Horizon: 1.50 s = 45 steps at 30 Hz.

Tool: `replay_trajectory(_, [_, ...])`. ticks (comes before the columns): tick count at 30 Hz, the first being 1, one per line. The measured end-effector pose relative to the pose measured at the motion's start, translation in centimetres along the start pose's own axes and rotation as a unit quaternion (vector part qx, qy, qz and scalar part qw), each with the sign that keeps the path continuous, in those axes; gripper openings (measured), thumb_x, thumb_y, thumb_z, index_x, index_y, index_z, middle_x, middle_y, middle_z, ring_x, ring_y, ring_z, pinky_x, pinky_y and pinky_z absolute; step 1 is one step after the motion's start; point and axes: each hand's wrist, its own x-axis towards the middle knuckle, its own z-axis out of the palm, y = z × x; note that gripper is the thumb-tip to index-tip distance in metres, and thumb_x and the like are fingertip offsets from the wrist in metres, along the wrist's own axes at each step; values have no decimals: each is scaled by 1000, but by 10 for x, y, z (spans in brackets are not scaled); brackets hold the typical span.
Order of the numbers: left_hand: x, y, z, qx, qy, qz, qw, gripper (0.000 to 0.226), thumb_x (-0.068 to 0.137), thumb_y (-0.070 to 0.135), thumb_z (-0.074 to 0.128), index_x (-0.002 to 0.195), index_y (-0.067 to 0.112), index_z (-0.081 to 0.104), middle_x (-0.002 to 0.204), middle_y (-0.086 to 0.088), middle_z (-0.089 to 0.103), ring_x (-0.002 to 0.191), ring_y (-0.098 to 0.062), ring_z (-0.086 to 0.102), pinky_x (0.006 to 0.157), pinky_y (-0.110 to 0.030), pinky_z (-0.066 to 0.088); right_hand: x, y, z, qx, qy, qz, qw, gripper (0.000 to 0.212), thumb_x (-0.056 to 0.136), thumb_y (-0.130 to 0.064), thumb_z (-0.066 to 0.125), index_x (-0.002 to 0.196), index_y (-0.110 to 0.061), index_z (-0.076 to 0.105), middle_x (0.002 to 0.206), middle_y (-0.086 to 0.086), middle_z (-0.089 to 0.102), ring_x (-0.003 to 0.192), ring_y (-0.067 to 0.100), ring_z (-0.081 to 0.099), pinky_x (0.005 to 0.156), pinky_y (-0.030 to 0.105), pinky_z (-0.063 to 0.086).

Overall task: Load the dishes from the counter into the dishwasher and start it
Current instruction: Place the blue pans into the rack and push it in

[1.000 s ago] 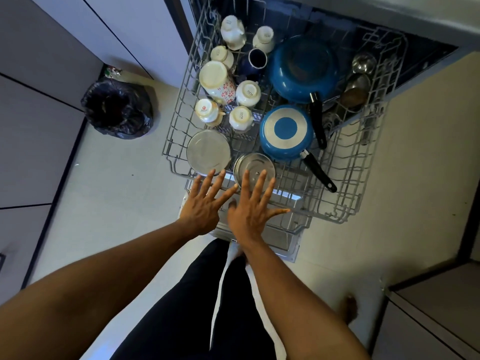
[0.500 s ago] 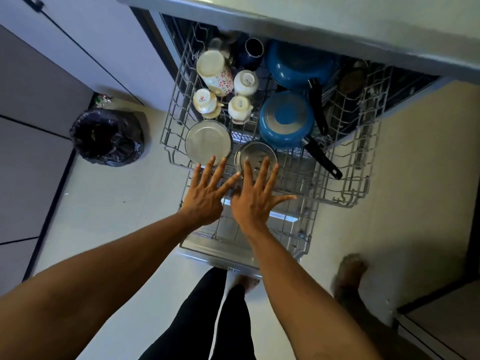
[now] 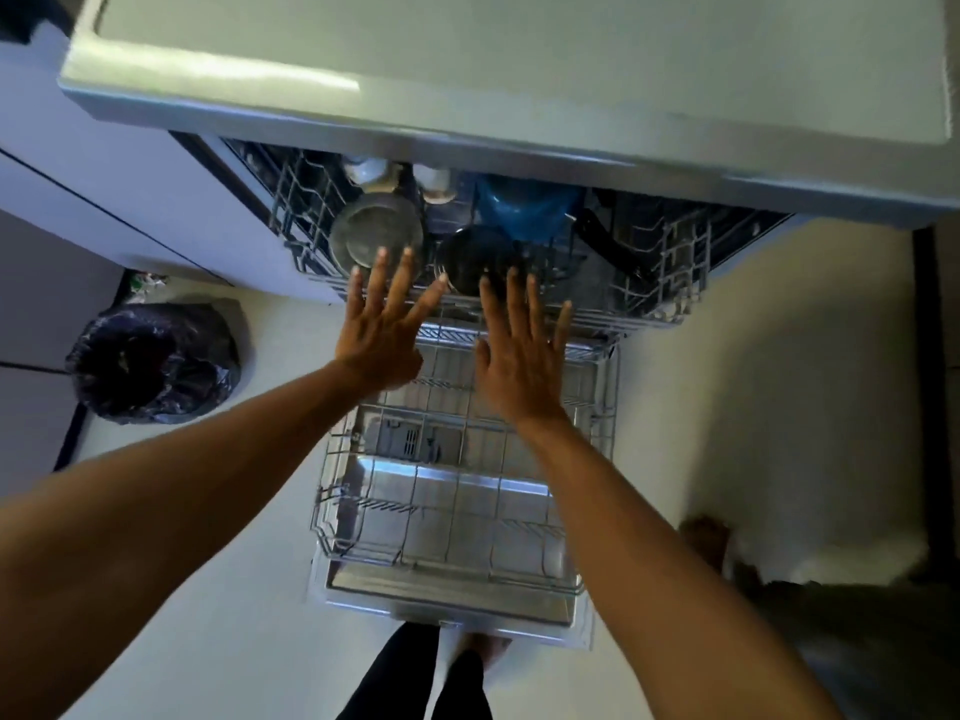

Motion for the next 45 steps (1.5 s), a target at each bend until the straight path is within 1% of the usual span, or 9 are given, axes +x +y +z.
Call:
replay_trajectory(3, [35,-3,-14,6,-12,2,1000,123,68,44,78,155,31,-8,162,-20,-12,148,-42,-12,116,-61,-4,34,13,4,-7,33,-21,999,66,100,-33,51,159,-22,24,167,10,16,154,32,11,120,64,6])
replay_trajectory(7, [64,-2,-19,6,-25,-2,1000,127,72,59,72,151,33,-24,158,-16,-28,146,-42,-21,115,-63,-8,62,27,13,-48,34,-25,998,80,96,-32,60,161,-24,13,168,10,10,154,33,7,119,65,2])
replay_trajectory(14, [79,-12,-3,11,6,-2,1000,123,71,67,66,151,36,-23,153,-12,-38,144,-40,-28,113,-65,-13,74,27,33,-98,45,-27,994,102,87,-33,70,160,-27,1,168,9,5,154,33,7,118,63,-4])
replay_trajectory(20, [87,-24,-1,10,25,12,1000,125,69,73,64,150,36,-25,154,-12,-37,144,-39,-28,113,-67,-10,81,24,39,-95,50,-35,994,102,86,-35,69,160,-28,-1,168,10,5,154,33,5,118,64,-2])
replay_trajectory(24, [96,-27,-1,12,34,12,999,128,67,79,63,151,35,-23,160,-15,-26,146,-41,-22,113,-69,-7,90,24,37,-97,44,-34,994,107,84,-39,71,160,-28,-5,168,10,3,154,34,3,116,63,-8])
replay_trajectory(31, [96,-28,-2,32,48,21,998,131,67,87,56,146,33,-33,160,-17,-25,146,-43,-20,114,-69,-3,89,23,31,-113,37,-31,992,106,83,-37,73,160,-27,1,168,11,4,154,35,4,117,64,-2])
replay_trajectory(37, [87,-25,-8,2,70,30,997,127,70,70,69,153,31,-19,162,-20,-17,148,-43,-15,115,-67,1,87,20,28,-86,38,-19,995,100,84,-30,69,161,-27,5,168,10,4,154,34,2,119,62,-6])
replay_trajectory(42, [59,-7,4,-112,107,12,988,114,77,53,72,157,29,-6,163,-18,-14,149,-39,-13,118,-62,2,69,17,25,-25,49,-25,998,88,87,-23,63,161,-23,14,167,14,9,153,39,5,119,64,7])
replay_trajectory(45, [18,13,29,-178,69,6,982,100,82,36,71,157,31,5,164,-12,-8,151,-35,-5,118,-61,14,35,13,33,30,13,-35,999,86,87,-18,63,160,-22,18,167,14,6,154,37,3,118,64,16])
